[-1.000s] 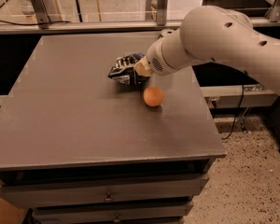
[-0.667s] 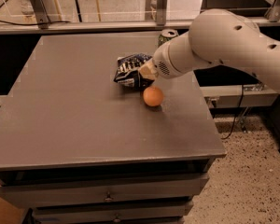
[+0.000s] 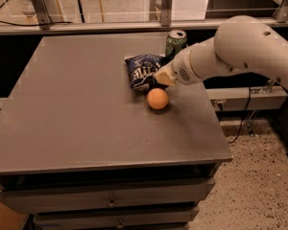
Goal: Move blue chip bag near green can
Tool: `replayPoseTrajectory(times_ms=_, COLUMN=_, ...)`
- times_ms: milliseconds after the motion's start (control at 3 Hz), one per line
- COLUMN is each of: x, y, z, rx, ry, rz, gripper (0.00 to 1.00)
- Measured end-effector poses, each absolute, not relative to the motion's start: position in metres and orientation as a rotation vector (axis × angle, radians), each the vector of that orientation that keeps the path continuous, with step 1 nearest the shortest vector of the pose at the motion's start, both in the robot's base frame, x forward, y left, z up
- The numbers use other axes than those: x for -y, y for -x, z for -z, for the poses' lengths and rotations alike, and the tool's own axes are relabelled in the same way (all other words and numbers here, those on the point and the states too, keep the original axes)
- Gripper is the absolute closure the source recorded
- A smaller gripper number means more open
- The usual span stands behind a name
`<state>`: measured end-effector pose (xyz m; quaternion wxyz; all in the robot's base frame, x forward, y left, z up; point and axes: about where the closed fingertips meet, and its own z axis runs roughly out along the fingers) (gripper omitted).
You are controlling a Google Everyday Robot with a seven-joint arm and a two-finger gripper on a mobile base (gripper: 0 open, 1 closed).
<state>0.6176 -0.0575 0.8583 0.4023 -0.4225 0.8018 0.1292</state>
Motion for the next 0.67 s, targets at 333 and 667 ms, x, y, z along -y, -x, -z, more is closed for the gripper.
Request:
replayPoseTrajectory(times_ms=333, x=0.073, y=-0.621, z=-0.853, rx=-2.01, ry=1.077, rz=-0.361, gripper=0.9)
replayPoseTrajectory(times_ms=667, x=0.084, y=-0.624, z=-0.847, rx=-1.982, ry=1.078, rz=-0.425, gripper=0.75)
